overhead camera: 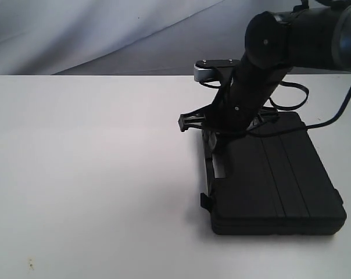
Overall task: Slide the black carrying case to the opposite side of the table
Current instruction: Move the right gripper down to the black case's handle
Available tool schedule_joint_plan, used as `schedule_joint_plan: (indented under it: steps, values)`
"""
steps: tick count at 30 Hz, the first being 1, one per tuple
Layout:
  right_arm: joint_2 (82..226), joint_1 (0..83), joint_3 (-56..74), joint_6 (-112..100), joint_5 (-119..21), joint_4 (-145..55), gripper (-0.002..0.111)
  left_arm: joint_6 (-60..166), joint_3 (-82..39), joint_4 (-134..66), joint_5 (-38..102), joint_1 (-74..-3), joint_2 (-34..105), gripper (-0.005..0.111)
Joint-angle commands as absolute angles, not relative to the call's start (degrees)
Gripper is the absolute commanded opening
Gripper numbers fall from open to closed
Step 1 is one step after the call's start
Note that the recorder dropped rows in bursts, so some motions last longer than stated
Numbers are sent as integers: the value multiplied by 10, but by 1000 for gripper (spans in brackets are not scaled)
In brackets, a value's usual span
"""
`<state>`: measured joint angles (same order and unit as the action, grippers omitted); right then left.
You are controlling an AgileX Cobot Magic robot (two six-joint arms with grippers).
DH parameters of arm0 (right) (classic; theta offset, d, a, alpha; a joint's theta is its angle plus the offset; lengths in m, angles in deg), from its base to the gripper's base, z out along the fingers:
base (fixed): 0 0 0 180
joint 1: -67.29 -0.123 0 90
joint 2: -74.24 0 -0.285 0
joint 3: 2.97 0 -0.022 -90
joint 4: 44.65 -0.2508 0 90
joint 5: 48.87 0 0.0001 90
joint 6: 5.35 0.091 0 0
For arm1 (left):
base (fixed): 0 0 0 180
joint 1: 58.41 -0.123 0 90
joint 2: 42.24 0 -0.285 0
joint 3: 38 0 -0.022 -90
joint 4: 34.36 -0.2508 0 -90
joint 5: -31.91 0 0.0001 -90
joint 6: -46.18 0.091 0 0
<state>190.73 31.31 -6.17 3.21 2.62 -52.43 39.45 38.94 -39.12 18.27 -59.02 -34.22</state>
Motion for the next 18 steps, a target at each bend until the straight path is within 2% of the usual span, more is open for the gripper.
schedule_joint_plan:
  steps: [1,18]
  values:
    - [1923,312,-65,37,15,-528,0,392,392,-393,186,-587,-345,0]
    - [1969,312,-112,38,39,-526,0,394,392,-393,186,-587,-345,0]
